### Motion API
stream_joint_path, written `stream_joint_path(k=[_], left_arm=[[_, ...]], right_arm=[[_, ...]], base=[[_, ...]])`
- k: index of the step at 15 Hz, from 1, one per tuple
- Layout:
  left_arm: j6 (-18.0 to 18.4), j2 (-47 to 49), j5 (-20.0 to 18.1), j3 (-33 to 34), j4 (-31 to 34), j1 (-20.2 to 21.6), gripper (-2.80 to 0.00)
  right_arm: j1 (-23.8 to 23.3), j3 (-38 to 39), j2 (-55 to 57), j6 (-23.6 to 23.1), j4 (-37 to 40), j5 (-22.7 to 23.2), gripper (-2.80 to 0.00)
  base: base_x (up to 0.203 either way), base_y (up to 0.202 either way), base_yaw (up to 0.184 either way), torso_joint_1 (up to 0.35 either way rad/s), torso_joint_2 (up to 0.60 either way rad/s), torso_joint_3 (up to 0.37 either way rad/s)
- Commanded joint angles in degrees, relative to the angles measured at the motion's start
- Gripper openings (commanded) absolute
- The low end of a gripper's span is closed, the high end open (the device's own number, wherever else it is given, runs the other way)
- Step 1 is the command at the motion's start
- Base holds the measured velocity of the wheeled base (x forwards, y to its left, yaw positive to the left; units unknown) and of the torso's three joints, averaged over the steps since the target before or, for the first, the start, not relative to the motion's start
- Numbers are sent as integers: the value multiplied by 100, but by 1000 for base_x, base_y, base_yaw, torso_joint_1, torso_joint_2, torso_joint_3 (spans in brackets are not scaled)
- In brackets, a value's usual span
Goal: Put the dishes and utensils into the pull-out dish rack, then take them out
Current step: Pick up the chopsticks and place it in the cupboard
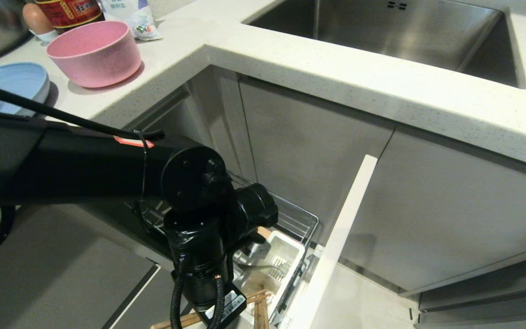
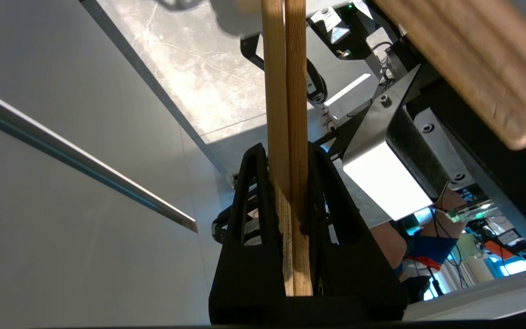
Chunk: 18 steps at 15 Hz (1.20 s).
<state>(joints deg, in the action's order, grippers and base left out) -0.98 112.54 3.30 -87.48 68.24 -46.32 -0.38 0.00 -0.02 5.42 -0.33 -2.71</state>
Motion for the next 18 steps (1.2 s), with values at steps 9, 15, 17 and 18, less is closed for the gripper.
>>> stream_joint_path(k=[9,15,17,18], left_arm=[[-31,594,-65,-268,30,9,-280],[-34,576,-66,-302,43,18,-280],[-77,576,-67,-314,49,18,-280],[-112,568,-60,-321,49,11,-280]], right_arm=[[-4,0,-19,2,-2,-2,-280],[0,0,-20,2,-2,-2,-280],[-5,0,-24,2,-2,-2,-280],[-5,0,-21,2,-2,-2,-280]], base=[[0,0,0,0,0,0],[0,0,0,0,0,0],[0,0,0,0,0,0],[0,0,0,0,0,0]])
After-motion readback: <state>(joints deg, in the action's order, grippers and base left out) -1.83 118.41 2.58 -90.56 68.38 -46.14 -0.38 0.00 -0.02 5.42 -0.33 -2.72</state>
